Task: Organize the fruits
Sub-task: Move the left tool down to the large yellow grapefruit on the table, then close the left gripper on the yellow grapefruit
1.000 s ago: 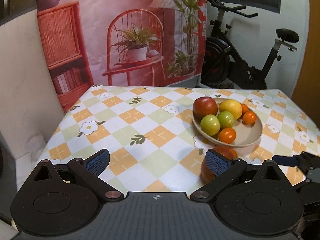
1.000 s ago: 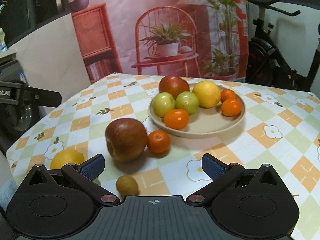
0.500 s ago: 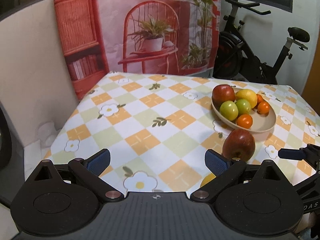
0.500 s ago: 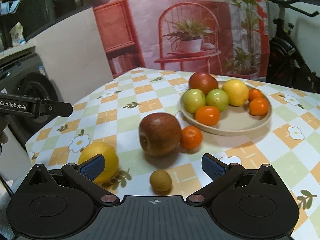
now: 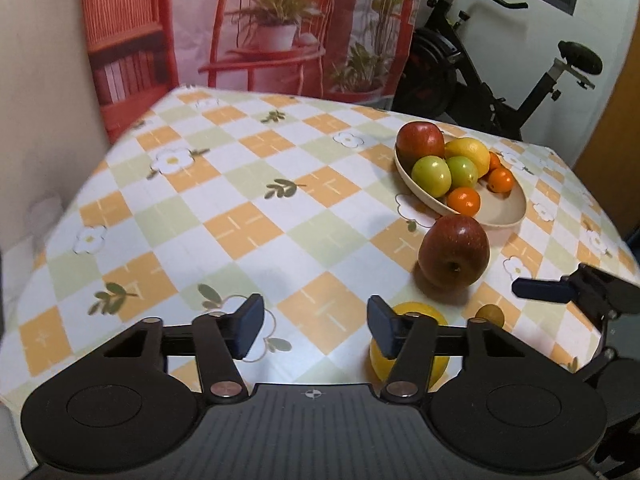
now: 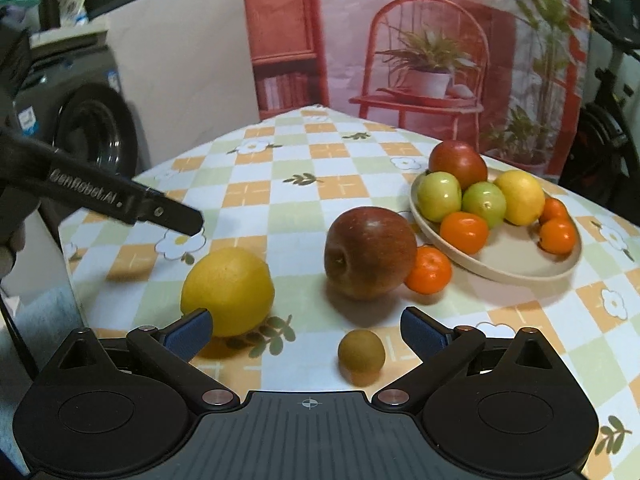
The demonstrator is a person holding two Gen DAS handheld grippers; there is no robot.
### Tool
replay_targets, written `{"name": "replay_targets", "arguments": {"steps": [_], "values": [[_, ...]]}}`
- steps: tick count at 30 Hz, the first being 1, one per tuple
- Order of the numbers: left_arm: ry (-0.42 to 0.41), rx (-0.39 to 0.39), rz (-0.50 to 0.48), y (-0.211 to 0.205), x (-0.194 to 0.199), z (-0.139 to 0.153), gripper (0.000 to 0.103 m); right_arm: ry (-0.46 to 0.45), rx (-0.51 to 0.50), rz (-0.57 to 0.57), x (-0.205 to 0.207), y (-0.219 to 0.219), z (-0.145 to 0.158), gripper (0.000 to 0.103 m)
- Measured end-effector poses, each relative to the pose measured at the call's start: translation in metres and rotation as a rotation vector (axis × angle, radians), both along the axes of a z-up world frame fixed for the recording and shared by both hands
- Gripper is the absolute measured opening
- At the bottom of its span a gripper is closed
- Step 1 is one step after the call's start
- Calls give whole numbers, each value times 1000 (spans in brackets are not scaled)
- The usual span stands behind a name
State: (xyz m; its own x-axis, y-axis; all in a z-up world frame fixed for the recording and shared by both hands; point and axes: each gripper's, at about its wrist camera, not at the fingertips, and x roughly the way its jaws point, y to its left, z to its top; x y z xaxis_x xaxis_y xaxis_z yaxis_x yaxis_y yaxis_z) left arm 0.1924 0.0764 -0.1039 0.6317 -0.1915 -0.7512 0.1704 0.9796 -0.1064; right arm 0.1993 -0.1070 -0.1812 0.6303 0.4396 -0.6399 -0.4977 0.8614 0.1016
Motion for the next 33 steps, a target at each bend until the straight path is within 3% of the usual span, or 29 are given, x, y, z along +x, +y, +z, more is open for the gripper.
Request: {"name": "replay_targets", "arguments": {"steps": [10, 16, 25, 33], "values": [[110, -101, -54, -2, 26, -21, 42, 19, -4, 17, 0, 2, -5, 95], [132, -175, -91, -3, 33, -24, 41, -2, -29, 43, -1, 8, -7, 89], [140, -199, -168, -23, 42, -23, 41, -30, -48, 73, -2, 14, -6, 86], [137, -197, -196, -35, 47, -25, 41, -37, -50, 138, 1, 26, -5, 60]]}}
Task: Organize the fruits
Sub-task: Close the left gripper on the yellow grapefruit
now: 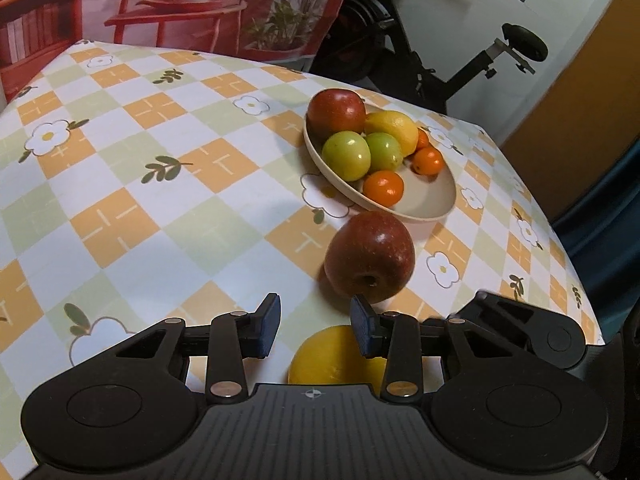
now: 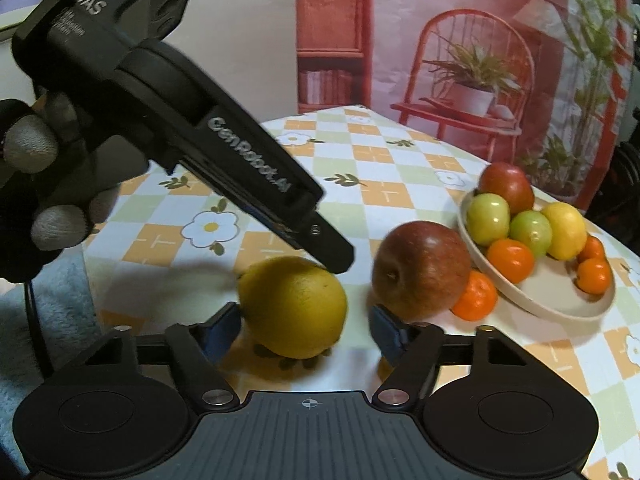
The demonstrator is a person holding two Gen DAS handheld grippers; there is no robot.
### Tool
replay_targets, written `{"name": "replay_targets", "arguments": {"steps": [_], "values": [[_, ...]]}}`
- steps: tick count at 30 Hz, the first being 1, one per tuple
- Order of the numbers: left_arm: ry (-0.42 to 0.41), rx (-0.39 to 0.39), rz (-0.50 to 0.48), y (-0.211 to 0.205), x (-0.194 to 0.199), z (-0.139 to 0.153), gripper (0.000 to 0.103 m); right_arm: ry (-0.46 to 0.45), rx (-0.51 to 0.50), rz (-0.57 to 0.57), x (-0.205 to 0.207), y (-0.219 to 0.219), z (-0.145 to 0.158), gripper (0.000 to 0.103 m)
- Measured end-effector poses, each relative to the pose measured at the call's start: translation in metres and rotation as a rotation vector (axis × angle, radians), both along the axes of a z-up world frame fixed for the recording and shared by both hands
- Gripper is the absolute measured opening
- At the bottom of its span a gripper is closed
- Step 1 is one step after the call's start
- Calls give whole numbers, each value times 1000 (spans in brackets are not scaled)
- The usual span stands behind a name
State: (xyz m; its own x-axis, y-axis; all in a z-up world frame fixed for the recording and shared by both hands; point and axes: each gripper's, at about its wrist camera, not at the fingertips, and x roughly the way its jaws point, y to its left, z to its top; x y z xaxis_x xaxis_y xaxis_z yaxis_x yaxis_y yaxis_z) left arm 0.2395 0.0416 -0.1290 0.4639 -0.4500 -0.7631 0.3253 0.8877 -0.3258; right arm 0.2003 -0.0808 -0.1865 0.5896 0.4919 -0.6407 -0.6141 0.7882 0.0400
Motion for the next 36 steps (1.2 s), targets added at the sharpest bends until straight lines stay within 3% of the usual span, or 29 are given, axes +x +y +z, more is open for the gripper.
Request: {"name": "replay_targets", "arguments": {"steps": [6, 10, 16, 28, 32, 36], "values": [[-19, -83, 86, 29, -9, 11, 41, 16, 14, 29, 1, 4, -3, 53], [14, -145, 142, 48, -16, 9, 42, 29, 32, 35, 2, 4, -3, 52], [49, -133, 142, 51, -14, 1, 41, 38, 39, 35, 2, 4, -3, 52], [63, -149, 50, 30, -9, -4, 43, 48, 53, -3, 3, -3, -3, 54], [62, -150, 79, 31, -9, -4, 43, 63, 78, -9, 5, -7, -5, 53], [83, -195, 110, 42, -13, -4, 52, 74, 95, -18, 7, -9, -5, 53]]}}
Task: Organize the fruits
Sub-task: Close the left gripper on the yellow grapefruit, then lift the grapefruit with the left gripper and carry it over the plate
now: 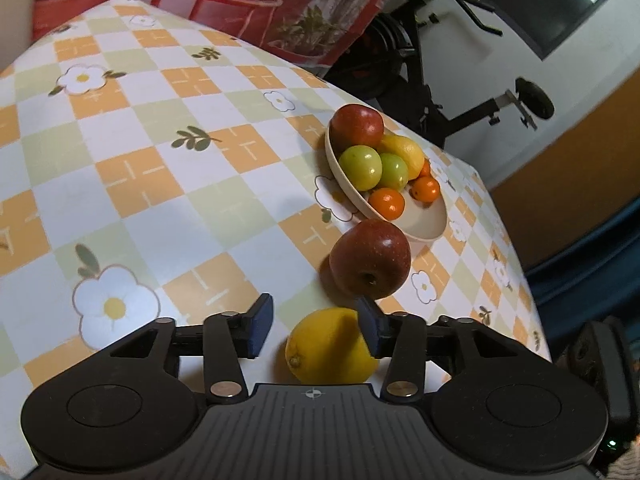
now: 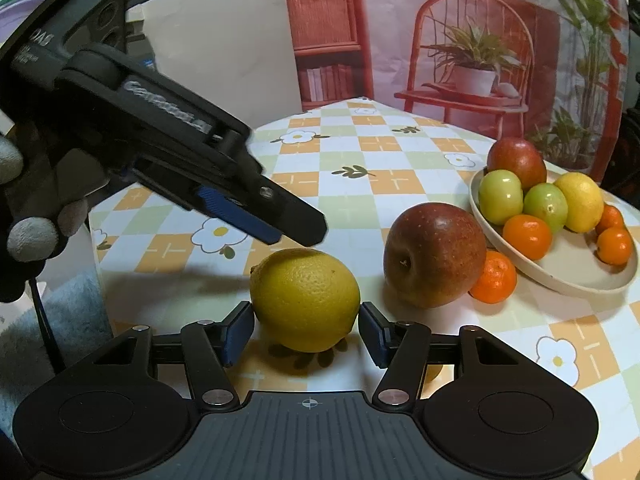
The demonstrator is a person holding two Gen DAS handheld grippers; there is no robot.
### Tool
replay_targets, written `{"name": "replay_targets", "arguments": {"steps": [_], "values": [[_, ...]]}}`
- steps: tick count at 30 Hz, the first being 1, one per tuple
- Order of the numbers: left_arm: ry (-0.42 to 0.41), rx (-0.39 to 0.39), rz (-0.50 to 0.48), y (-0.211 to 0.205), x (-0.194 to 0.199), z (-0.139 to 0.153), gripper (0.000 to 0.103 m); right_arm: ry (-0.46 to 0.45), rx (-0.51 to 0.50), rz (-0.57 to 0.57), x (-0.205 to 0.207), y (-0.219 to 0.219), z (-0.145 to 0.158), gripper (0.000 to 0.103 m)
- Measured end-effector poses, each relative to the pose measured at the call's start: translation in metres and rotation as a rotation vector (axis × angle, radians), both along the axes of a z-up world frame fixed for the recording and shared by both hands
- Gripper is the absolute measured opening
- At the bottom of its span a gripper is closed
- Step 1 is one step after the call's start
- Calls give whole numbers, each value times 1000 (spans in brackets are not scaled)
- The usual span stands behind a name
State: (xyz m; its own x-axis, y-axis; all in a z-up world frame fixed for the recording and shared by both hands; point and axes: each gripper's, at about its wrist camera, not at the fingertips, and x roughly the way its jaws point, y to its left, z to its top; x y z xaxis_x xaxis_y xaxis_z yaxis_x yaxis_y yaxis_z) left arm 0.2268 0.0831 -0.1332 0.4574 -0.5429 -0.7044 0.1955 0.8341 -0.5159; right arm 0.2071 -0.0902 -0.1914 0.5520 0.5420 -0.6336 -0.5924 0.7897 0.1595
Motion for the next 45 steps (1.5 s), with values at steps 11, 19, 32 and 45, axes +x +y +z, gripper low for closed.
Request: {"name": "replay_targets", "arguments": {"steps": [11, 19, 32, 45], "values": [[47, -45, -31, -7, -3, -11, 55, 53, 72, -57, 3, -12, -3, 54], [38, -52, -41, -10, -4, -12, 50, 16, 7, -48, -3, -6, 0, 53], [22, -42, -44, -12, -6, -9, 48, -4, 2, -36, -6, -8, -2, 50], [-91, -1, -83, -39, 7, 35, 48, -92, 48, -89, 1, -32, 28, 50]]}}
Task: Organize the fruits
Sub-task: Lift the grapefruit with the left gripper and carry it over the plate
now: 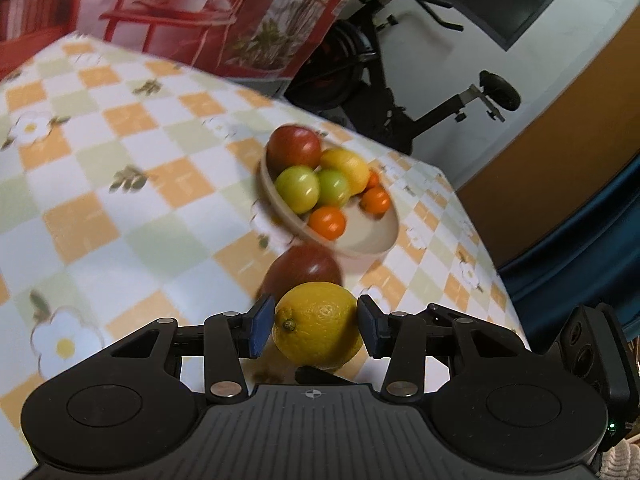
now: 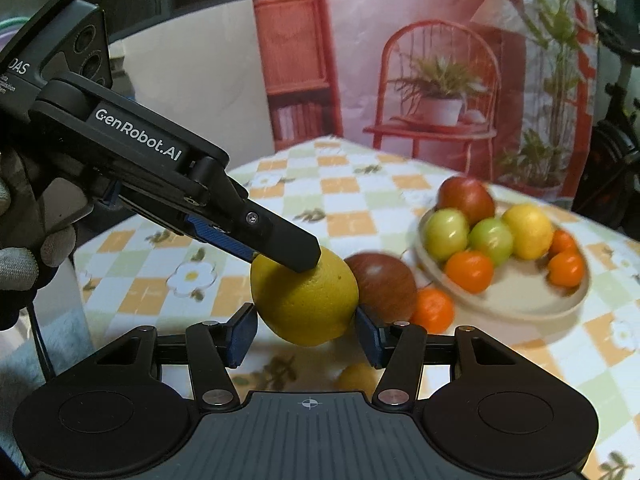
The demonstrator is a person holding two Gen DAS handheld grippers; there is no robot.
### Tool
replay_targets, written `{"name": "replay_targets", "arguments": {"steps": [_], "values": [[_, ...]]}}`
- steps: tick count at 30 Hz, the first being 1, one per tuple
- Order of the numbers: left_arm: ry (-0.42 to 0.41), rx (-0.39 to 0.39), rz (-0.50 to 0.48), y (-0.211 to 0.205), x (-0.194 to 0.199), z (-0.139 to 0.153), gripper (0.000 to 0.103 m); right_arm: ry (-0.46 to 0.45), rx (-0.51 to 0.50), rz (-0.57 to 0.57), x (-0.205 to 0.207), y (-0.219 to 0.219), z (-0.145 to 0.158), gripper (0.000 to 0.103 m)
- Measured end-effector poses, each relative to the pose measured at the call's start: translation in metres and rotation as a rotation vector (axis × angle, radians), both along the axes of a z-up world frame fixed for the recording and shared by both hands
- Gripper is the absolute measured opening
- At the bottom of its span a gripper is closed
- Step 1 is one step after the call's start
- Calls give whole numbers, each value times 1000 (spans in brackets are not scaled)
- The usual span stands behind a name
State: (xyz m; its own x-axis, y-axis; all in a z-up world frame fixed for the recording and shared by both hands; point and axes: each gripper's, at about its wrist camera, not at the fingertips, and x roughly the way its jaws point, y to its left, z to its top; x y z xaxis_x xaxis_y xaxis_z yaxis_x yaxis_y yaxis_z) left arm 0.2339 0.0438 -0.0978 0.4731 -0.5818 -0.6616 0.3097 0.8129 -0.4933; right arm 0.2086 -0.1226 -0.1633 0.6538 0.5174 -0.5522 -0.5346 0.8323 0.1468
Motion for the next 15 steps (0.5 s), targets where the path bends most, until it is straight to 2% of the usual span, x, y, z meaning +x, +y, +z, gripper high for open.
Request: {"name": "replay_targets", "arguments": {"steps": [8, 15], "values": [[-79, 18, -54, -44, 22, 33, 48, -63, 0, -58, 21, -37, 25, 50], [-85, 5, -85, -74, 45, 39, 48, -88, -41, -76, 41, -67, 34, 50]]}}
